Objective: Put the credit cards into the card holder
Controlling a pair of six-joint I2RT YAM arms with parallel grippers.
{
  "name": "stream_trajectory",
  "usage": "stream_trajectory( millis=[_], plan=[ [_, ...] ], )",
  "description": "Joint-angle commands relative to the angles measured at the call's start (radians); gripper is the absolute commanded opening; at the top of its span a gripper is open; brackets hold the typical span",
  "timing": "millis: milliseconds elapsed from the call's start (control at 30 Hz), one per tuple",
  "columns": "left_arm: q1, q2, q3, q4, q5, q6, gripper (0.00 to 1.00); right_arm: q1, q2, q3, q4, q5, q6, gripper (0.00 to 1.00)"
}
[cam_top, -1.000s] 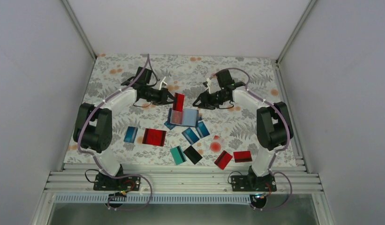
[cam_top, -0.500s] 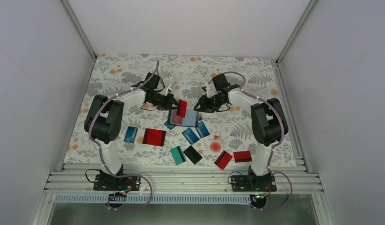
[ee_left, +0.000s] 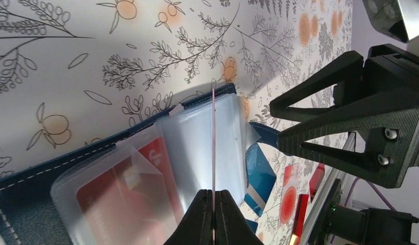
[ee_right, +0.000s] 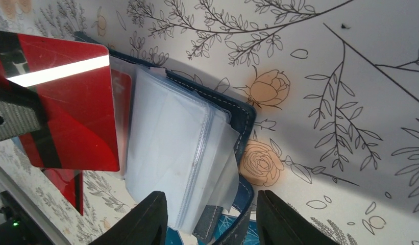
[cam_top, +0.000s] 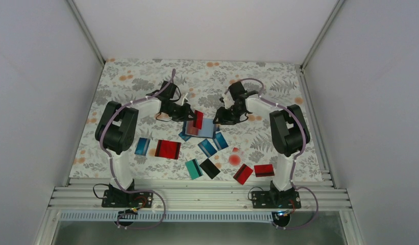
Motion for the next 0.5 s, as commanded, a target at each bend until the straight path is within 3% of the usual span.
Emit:
stream_trajectory(
  millis=[0,267,467],
  plan=[
    [-0.021,0.005,0.016,0.033,-0.018,-0.019,0.02,0.019,-0.020,0.023,-0.058,0.062,-0.041,0.46],
    [-0.036,0.008,0.005,0.032,-0.045,-0.025,0.02,0.034,-0.021,0.020,-0.079,0.088,-0.050,0.41],
    [-0.043,0.003,-0.005,0.040,-0.072,-0.026,0.02,0.045,-0.014,0.012,-0.075,0.079,-0.055,0.24]
  ],
)
